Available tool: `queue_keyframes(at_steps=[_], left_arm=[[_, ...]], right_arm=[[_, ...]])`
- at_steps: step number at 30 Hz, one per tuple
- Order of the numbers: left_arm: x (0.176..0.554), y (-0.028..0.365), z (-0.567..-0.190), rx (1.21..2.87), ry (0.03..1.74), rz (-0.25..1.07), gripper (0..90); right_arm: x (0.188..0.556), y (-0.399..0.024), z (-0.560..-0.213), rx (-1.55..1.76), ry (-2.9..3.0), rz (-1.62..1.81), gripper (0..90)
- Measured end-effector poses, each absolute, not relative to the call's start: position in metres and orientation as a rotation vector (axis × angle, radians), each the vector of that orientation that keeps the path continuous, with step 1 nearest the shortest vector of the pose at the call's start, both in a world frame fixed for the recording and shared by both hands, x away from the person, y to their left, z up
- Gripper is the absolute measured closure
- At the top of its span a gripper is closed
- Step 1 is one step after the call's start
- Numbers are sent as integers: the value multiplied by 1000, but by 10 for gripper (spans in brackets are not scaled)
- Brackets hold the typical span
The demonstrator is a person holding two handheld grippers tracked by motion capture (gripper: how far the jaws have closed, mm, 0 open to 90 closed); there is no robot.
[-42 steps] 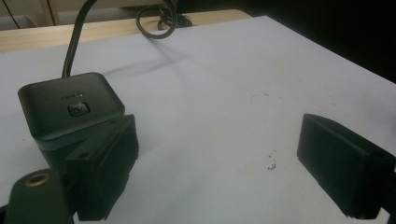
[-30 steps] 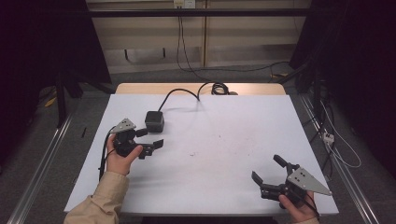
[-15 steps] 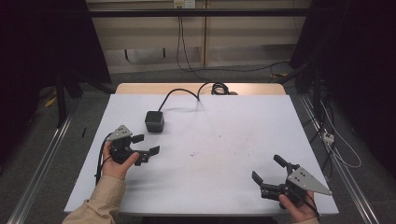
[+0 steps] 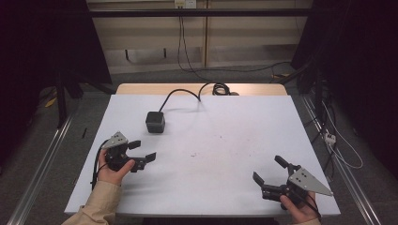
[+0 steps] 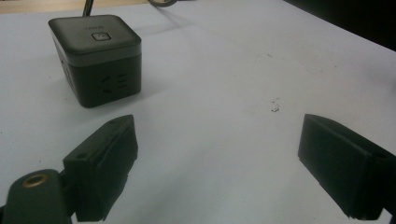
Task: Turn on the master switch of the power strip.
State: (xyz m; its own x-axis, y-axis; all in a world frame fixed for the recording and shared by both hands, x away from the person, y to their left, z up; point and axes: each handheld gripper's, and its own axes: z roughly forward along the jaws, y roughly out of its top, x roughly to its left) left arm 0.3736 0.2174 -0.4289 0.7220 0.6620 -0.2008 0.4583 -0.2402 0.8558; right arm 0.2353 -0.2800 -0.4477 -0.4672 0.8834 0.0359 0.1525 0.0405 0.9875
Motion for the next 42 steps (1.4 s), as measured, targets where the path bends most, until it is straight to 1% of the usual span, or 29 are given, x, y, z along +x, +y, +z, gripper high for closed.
queue_keyframes(at_steps=[42], left_arm=[[350, 243, -447, 1887, 892, 277, 115]], right_arm=[[237, -278, -448, 1043, 1700, 1484, 30]])
